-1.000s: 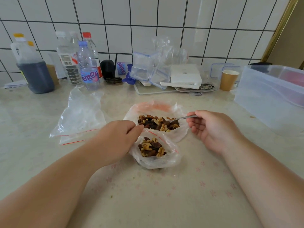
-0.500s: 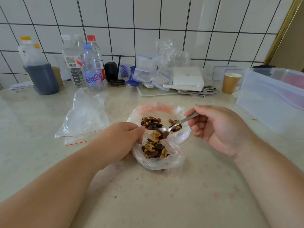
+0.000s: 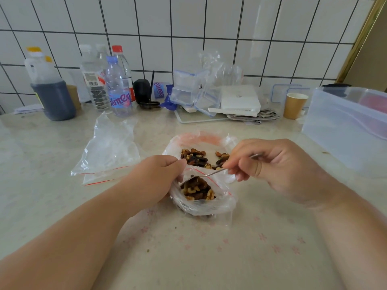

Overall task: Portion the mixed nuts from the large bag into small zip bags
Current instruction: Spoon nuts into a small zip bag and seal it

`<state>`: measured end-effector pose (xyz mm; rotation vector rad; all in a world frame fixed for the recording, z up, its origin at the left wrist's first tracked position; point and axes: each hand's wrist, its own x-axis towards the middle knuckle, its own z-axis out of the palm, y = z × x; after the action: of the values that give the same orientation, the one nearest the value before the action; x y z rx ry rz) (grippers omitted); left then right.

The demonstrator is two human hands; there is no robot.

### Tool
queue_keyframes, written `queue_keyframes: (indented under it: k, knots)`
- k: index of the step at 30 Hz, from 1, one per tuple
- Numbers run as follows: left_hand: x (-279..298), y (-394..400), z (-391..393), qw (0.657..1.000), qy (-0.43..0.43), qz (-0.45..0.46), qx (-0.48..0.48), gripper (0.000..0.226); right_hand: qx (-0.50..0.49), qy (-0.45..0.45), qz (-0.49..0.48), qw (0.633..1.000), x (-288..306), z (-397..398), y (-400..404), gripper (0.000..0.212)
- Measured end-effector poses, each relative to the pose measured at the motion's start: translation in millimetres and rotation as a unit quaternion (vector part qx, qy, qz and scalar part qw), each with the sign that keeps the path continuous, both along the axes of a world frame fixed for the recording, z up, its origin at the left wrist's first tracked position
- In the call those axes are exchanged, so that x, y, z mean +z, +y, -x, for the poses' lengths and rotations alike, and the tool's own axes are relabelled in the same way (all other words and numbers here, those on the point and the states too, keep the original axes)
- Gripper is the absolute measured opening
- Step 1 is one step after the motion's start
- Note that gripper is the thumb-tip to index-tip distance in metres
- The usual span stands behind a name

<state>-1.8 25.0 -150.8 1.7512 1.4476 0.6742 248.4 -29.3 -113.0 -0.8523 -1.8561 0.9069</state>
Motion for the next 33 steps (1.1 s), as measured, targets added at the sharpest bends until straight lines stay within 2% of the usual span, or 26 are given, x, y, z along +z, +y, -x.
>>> queue_keyframes:
  k: [4,7,10,13,15,18,21,26,30,33]
  knots:
    - [1.7,0.7,0.9,1.000,-0.009,0.014,0.003,0.051,-0.049,0.163,0.060,0.984,0.4,-7.1,8.7,0.023]
    - [2.0,-0.2,1.2,1.000,-0.013,0.022,0.007,0.051,-0.144,0.208,0.113,0.961,-4.5,-11.1,18.4,0.021]
    - [2.3,-0.6,1.0,0.999,-0.016,0.027,0.008,0.051,-0.217,0.170,0.143,0.951,-12.2,-11.9,24.3,0.021]
    - [2.7,-0.4,0.9,0.999,-0.014,0.030,0.012,0.051,-0.231,0.114,0.144,0.955,-17.1,-10.9,24.3,0.017]
    - [3.1,-0.9,1.1,1.000,-0.010,0.028,0.010,0.052,-0.248,0.019,0.136,0.959,-18.4,-11.8,23.8,0.016]
    - [4.2,-2.3,0.7,0.999,-0.017,0.032,0.008,0.052,-0.288,-0.157,0.103,0.939,-21.7,-12.7,24.3,0.017]
    - [5.8,-3.2,-0.2,0.999,-0.020,0.036,0.006,0.051,-0.304,-0.248,0.066,0.917,-27.9,-8.3,26.5,0.018]
    - [8.2,-5.7,-1.2,0.999,-0.016,0.044,0.010,0.050,-0.314,-0.247,0.050,0.915,-28.5,-6.7,26.4,0.014]
    - [11.0,-7.6,-2.4,0.998,-0.030,0.053,0.013,0.051,-0.336,-0.226,-0.011,0.914,-18.7,-4.2,20.0,0.016]
    - [13.2,-9.6,-2.2,0.998,-0.041,0.055,0.008,0.053,-0.312,-0.184,-0.045,0.931,-9.2,3.0,11.9,0.015]
